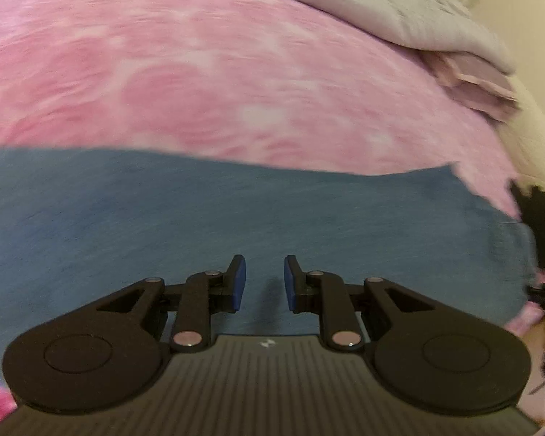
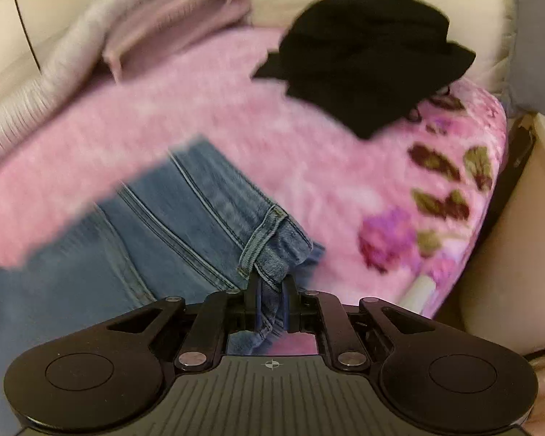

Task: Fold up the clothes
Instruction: 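Open both grippers and withdraw them from the folded jeans, then move the left gripper to the jeans leg hem and grasp it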

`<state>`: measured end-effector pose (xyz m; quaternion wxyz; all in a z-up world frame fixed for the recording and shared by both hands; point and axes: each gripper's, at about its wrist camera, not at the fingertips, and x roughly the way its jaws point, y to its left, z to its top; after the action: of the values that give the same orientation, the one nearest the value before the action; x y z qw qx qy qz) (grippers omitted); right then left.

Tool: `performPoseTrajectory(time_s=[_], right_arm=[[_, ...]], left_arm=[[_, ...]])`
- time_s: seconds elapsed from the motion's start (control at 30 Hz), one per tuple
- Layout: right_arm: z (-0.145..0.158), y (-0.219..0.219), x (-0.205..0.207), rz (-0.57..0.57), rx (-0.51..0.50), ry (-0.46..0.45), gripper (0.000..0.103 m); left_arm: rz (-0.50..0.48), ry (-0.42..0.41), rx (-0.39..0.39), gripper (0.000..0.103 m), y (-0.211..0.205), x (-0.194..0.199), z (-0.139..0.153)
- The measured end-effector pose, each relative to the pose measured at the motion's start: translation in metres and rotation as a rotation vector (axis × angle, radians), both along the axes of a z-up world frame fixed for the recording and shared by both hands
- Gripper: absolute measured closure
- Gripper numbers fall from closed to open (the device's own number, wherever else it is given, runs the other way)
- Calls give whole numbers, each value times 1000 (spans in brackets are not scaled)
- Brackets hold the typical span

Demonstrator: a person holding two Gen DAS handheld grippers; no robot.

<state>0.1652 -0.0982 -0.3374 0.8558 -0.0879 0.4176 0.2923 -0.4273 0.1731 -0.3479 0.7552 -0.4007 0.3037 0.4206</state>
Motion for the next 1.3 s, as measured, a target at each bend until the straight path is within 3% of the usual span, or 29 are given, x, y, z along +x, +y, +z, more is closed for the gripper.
performPoseTrajectory(time_s=[0.1,0.17,0.2,0.33,0.47,0.63,0.7,0.73,0.83,0.9,1.1,1.17,1.23,1.3], right_arm=[[0,-8,-8,7,29,-46,93],[0,-17,0,-24,61,1,81],[5,-18,-6,-22,73,-32,74],[31,-22,-43,16,124,-228,72],[18,-20,-115,323,217,-236,72],[-11,-12,-221,736,260,-173,72],[-19,-5,-260,883,290,-209,71],[-27,2,-272,906,258,-242,71],[-49,9,-285,915,201,-311,71],[-52,-2,-277,895,216,-333,70],[-37,-19,-251,752,164,-283,68],[-28,-18,-252,722,200,-290,68],[-25,-14,-261,757,239,-285,68],[-34,-5,-268,793,206,-267,68]], left_arm=[[37,-39,61,91,-10,-17,-10],[35,-41,102,90,-14,-16,-9],[33,-41,123,90,-16,-15,-9],[-4,-38,214,89,-31,-1,-3],[-73,-61,298,88,-66,25,3],[-127,-130,279,87,-116,60,0],[-161,-95,323,87,-132,74,-5],[-158,-61,338,84,-135,76,-11],[-119,18,396,89,-138,66,-27],[-63,0,391,89,-136,43,-28],[142,45,406,90,-127,-28,-17],[207,55,420,89,-123,-51,-13],[271,106,438,88,-119,-70,-13],[318,151,440,88,-112,-91,-19]])
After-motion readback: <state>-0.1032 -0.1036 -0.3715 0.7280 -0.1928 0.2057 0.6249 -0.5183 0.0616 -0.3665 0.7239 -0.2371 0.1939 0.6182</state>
